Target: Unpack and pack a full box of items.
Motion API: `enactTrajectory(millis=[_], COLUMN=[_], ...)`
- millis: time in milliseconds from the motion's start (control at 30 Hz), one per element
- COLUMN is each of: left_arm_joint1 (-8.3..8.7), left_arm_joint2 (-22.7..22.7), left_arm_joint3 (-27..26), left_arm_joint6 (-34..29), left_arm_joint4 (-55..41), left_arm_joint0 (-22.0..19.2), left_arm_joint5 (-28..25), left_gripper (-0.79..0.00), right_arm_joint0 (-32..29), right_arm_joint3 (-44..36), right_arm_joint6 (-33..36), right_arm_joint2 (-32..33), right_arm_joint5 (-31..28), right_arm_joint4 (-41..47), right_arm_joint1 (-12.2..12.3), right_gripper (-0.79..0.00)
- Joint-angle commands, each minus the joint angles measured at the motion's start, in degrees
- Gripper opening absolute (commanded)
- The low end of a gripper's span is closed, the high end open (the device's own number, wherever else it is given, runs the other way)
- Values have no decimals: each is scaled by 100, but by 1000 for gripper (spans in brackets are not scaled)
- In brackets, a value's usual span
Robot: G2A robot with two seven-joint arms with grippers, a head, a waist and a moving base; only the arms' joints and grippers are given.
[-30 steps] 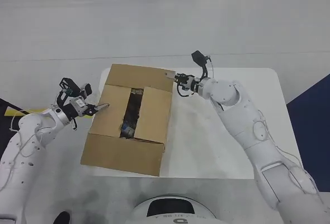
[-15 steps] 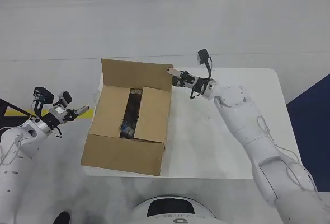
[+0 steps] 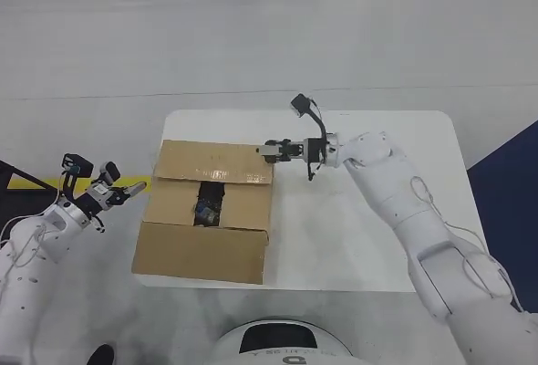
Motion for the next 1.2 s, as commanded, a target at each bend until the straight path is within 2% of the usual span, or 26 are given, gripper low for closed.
enactTrajectory(millis=[0, 133, 300, 467, 600, 700, 833, 1067, 1167], left_arm_joint1=[-20, -48, -67, -88, -110, -147, -203, -325, -376], left_arm_joint2=[89, 214, 293, 370, 455, 569, 756, 1194, 1384], left_arm_joint3=[24, 13, -47, -328, -524, -629, -757, -1054, -1170], left_arm_joint6=[24, 82, 131, 64, -227, -450, -774, -1311, -1448], left_arm_joint4=[88, 269, 392, 474, 488, 426, 374, 383, 443], left_arm_joint0=[-21, -59, -120, -167, -259, -352, -508, -799, -891], left_arm_joint5=[10, 49, 43, 126, 257, 400, 582, 893, 977], left_gripper=[0, 0, 0, 0, 0, 0, 0, 0, 0], right_arm_joint0=[80, 215, 269, 179, -23, -315, -905, -2087, -2455], right_arm_joint3=[153, 391, 485, 376, 87, -360, -1360, -3461, -4073], right_arm_joint6=[47, -143, -360, -745, -1040, -1355, -1817, -2154, -2175], right_arm_joint2=[-142, -290, -286, -123, 155, 426, 857, 1560, 1748], right_arm_joint5=[60, 203, 56, -35, -200, -322, -344, 199, 385], right_arm_joint4=[-177, -385, -521, -735, -910, -1082, -1478, -2254, -2364], right_arm_joint1=[-32, -93, -86, 20, 185, 333, 549, 855, 929], right_gripper=[0, 0, 0, 0, 0, 0, 0, 0, 0])
